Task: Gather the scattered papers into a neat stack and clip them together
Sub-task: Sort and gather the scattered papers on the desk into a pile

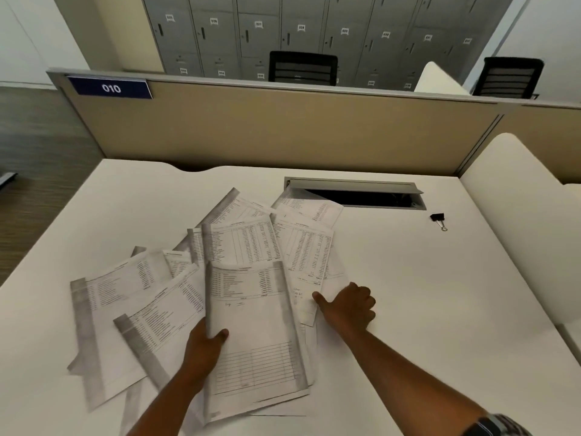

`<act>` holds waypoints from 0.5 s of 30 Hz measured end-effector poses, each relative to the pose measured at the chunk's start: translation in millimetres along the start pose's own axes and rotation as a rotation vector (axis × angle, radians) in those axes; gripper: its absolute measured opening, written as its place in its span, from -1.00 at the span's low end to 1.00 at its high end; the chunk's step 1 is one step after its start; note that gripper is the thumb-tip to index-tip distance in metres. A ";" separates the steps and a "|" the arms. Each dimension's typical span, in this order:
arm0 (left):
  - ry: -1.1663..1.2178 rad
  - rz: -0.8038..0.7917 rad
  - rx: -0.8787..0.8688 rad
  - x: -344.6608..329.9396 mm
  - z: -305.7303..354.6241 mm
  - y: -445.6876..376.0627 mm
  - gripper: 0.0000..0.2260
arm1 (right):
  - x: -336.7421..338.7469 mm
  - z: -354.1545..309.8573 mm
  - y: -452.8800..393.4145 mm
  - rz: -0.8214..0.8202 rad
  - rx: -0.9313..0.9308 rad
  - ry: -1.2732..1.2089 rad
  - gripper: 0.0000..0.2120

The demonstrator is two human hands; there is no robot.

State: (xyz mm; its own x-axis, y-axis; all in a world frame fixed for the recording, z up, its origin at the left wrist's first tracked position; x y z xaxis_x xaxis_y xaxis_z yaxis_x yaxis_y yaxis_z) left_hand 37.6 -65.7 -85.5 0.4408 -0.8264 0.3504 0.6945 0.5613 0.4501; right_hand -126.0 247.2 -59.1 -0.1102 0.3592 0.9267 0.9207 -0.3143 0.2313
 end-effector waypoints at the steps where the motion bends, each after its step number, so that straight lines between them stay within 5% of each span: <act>1: -0.011 -0.001 0.019 0.8 -3.7 0.9 -0.60 | -1.6 -2.7 -1.8 -0.007 0.000 0.027 -0.01; 7: -0.114 -0.024 0.036 1.0 -6.5 2.4 -0.57 | -17.8 -37.2 0.8 -0.101 -0.024 0.019 0.01; 15: -0.155 -0.022 0.032 2.4 -3.1 7.9 -0.56 | -30.0 -47.7 -1.7 -0.344 0.062 -0.418 -0.47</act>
State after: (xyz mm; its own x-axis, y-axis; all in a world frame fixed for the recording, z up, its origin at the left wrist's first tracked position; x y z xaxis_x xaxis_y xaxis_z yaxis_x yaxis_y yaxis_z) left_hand 45.9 -63.4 -83.7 0.3306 -0.8230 0.4618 0.6834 0.5463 0.4843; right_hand -142.2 195.0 -73.2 -0.2620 0.7552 0.6008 0.8797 -0.0690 0.4704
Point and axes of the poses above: each hand's wrist, its own y-axis away from the middle knuckle, its own x-axis out of the back of the hand, z = x × y, the point moved 7 cm from there along -y, towards the middle knuckle, and after that the axes turned 5 degrees about z, right-handed, at the moved point
